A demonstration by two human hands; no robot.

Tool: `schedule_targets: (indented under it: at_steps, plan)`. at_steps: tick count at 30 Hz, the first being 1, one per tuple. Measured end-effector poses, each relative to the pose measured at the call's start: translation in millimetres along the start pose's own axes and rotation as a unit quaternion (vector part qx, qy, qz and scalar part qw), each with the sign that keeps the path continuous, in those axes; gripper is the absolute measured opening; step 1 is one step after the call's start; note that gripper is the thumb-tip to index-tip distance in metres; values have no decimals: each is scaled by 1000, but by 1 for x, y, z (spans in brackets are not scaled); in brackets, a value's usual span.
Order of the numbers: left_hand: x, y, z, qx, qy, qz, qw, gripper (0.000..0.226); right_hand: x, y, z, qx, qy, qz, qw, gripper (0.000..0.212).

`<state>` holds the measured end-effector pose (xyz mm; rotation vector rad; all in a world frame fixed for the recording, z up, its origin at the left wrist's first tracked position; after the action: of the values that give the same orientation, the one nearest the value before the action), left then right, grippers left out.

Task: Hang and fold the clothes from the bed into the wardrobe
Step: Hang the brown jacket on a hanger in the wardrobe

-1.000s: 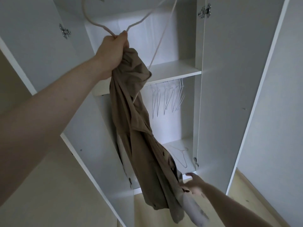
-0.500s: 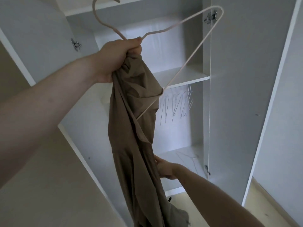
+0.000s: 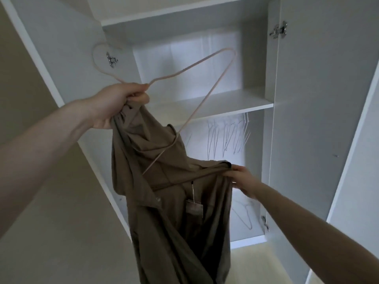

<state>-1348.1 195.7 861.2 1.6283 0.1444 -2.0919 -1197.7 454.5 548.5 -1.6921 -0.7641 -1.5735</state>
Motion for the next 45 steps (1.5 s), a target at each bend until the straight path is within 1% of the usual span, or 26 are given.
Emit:
schedule_targets:
  at_steps: [3,4,7,10,12,14,16,18,19,23,25,27,28,30,31,33,34,35,37,39,40,41,42,43,44,45]
  plan:
    - [8,0,8,7,43,-13,999,51,37,-2,26,-3,39,7,999,37]
    - [9,-1,7,15,59,-20,998,52,47,0,33,-18,44,13,999,37]
    - [1,-4,2,29,96,-67,993,52,67,10,47,-67,44,26,996,24]
    - [-6,-7,-4,14,88,-98,991,55,82,18,40,-55,34,28,998,25]
    - [-6,-9,-10,4,47,-97,994,53,93,20,34,-43,14,24,999,21]
    - [-5,-12,-20,5,-47,-92,995,53,105,19,36,-55,-15,18,998,16]
    - [-2,-14,-33,17,-159,-77,984,54,116,19,43,-79,-33,0,996,23]
    - [3,-15,-45,45,-244,-63,967,57,128,17,48,-80,-43,-16,996,25]
    - [5,-15,-50,63,-263,-59,961,59,134,17,49,-73,-49,-20,996,23]
    - [18,-20,-63,132,-262,-32,955,60,153,21,57,-35,-89,6,995,25]
    - [29,-27,-67,138,-302,-19,943,56,165,25,69,-27,-116,34,992,25]
    - [40,-34,-69,123,-326,-8,937,52,176,30,83,-37,-141,46,988,30]
    - [42,-38,-70,99,-323,-11,941,53,180,33,90,-44,-140,46,988,31]
    - [39,-46,-69,20,-321,-37,946,56,188,40,100,-55,-131,41,989,28]
    - [38,-51,-64,-27,-327,-43,944,53,191,43,104,-58,-134,35,989,28]
    - [42,-60,-52,-96,-328,-14,940,29,201,51,113,-61,-134,34,988,27]
    - [45,-61,-48,-108,-329,-3,938,24,207,53,116,-58,-129,39,989,27]
    - [46,-62,-50,-101,-342,-9,934,30,214,57,116,-49,-116,44,991,27]
    - [48,-64,-69,-61,-403,-19,913,42,221,59,115,-28,-81,46,995,30]
    - [57,-66,-96,-27,-450,7,893,34,227,58,109,-18,-66,49,996,35]
    - [61,-69,-107,-25,-465,16,885,33,230,57,108,-17,-64,53,996,37]
    - [63,-69,-117,-15,-494,14,869,36,233,56,107,-22,-63,54,996,40]
    - [65,-70,-124,-11,-513,-1,858,38,236,56,108,-32,-58,56,996,41]
    - [65,-73,-123,-27,-512,-8,858,39,239,57,109,-43,-53,59,996,41]
    - [63,-73,-117,-62,-505,-12,861,39,240,58,111,-55,-44,67,995,40]
    - [58,-74,-108,-110,-504,-35,856,38,241,60,113,-64,-36,78,994,38]
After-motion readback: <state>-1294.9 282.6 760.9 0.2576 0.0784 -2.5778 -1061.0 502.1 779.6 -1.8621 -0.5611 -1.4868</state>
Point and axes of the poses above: each hand's wrist, its own y-axis away from the middle knuckle, its own z-axis out of the back of the hand, x = y × z, the point moved 6 cm from there along -y, towards the middle knuckle, and after that the axes turned 11 degrees about z, right-handed, at the moved point
